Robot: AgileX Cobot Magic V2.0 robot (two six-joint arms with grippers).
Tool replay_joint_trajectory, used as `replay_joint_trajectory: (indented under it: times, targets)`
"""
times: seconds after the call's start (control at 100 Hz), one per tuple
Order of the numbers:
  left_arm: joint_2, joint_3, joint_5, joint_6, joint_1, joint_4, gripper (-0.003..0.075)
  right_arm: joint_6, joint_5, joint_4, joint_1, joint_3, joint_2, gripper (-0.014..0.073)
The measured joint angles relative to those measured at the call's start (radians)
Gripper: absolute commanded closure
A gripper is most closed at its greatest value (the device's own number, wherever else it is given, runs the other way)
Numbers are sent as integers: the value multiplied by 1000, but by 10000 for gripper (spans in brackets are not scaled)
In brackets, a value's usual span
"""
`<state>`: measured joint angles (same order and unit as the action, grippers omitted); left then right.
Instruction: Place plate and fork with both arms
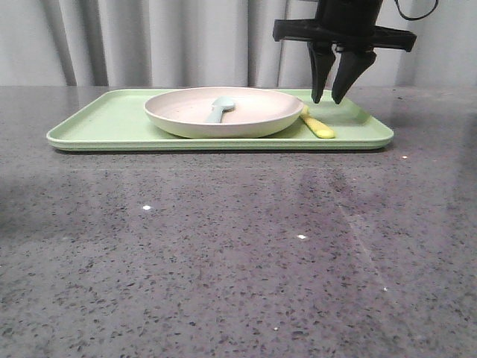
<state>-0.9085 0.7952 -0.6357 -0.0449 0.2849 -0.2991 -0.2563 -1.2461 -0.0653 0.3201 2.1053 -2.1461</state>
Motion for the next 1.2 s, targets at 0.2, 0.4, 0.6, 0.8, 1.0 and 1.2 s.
replay_joint_trajectory:
  times: [0.2, 0.4, 0.6, 0.8, 1.0, 1.2]
  targets:
    - [0, 0, 13, 0, 0, 0, 365, 1, 0, 0, 0, 0, 0, 356]
    - [18, -4, 38, 0, 0, 0, 389, 2, 0, 11, 0, -12, 46, 356]
    - [56, -34, 64, 0, -34, 2, 422, 2, 0, 17, 0, -124, 156, 356]
    - [105, -62, 69, -2, -129, 22, 431, 3, 60, 19, 0, -347, 337, 356]
    - [148, -83, 67, -2, -209, 45, 542, 3, 218, 48, 0, -599, 550, 356]
    - [186, -91, 64, -2, -224, 62, 724, 3, 348, 71, 0, -841, 764, 491]
